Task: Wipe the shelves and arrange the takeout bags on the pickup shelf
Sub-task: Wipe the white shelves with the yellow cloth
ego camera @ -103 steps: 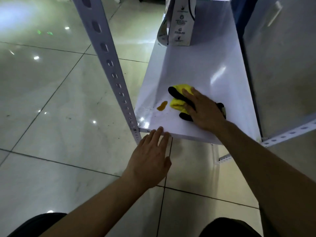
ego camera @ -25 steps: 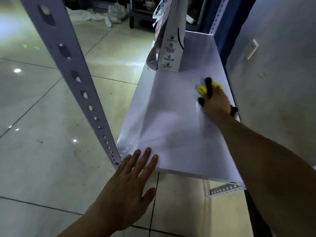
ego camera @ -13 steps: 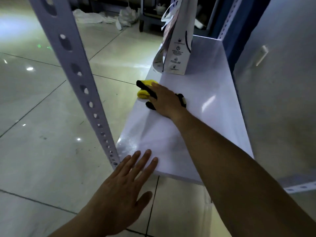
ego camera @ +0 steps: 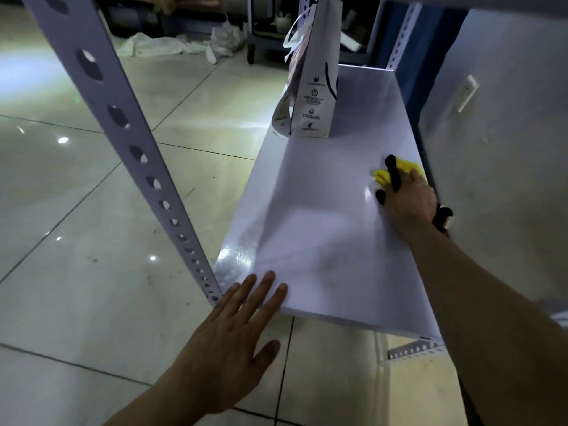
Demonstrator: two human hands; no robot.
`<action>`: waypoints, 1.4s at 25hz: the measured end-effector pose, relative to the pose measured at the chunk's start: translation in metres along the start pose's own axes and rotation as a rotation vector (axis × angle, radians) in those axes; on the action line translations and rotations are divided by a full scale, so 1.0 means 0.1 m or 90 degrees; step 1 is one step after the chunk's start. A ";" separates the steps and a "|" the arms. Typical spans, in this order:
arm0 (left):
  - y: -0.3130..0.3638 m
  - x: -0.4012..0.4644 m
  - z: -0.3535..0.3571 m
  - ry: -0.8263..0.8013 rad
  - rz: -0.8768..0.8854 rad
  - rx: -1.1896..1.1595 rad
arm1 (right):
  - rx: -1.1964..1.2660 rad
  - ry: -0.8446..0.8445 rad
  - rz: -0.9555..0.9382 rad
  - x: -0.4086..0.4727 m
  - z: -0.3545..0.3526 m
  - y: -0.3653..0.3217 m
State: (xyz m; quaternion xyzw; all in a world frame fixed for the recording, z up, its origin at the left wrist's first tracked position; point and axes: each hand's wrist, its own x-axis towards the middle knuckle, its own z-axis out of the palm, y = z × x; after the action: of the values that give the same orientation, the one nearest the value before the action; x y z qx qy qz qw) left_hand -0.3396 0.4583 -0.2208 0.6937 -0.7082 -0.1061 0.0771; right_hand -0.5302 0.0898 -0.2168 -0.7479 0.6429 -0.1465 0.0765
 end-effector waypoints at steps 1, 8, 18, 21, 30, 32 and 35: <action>0.02 0.00 -0.02 -0.016 -0.006 0.004 | -0.003 0.004 0.012 -0.20 -0.02 0.02; 0.01 0.02 -0.05 -0.081 -0.006 0.021 | -0.016 0.012 -0.003 -2.08 -0.20 0.05; 0.14 0.15 -0.24 -0.201 -0.072 -0.001 | -0.007 -0.022 -0.016 -1.87 -0.21 -0.05; 0.12 0.20 -0.37 -0.221 -0.051 -0.019 | -0.037 -0.090 -0.161 -1.66 -0.05 -0.56; 0.33 -1.01 -0.58 -0.182 -0.117 -0.001 | 0.141 -0.253 -0.465 -2.66 -0.07 -1.21; 0.52 -1.22 -0.86 -0.188 -0.128 -0.034 | 0.221 -0.317 -0.400 -2.92 -0.43 -0.97; 0.85 -1.42 -1.26 -0.170 -0.151 -0.101 | 0.441 -0.332 -0.187 -3.37 -1.04 -0.70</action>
State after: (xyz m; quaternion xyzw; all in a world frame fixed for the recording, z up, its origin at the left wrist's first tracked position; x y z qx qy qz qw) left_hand -0.3854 0.5961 -0.0715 0.7439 -0.6148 -0.2609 0.0242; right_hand -0.5409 0.4401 -0.1383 -0.7735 0.4023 -0.1688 0.4598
